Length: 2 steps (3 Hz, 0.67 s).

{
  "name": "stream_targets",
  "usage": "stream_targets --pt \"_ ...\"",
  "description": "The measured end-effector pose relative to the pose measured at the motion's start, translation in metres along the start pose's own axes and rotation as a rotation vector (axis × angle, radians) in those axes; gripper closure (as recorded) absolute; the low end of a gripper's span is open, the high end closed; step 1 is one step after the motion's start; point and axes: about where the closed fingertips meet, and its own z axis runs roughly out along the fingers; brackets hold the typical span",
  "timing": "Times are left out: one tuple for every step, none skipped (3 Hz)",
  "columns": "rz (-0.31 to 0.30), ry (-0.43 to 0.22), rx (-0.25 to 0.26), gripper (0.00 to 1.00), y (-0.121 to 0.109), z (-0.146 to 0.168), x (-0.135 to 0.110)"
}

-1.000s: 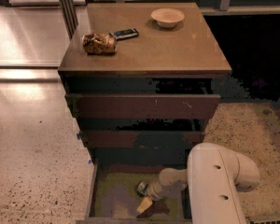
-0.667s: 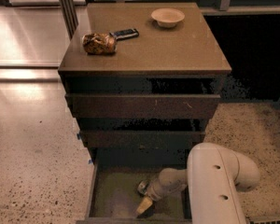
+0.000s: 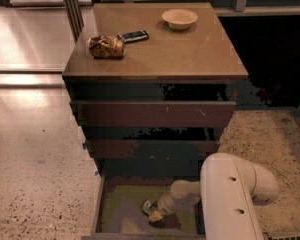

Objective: Pick 7up can from bottom drawer and place on counter

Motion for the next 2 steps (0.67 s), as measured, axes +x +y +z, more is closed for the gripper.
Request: stream_targets --pt "0.0 0.0 0.0 0.65 0.0 0.0 0.0" --pt "0.0 0.0 0.0 0.88 0.0 0.0 0.0"
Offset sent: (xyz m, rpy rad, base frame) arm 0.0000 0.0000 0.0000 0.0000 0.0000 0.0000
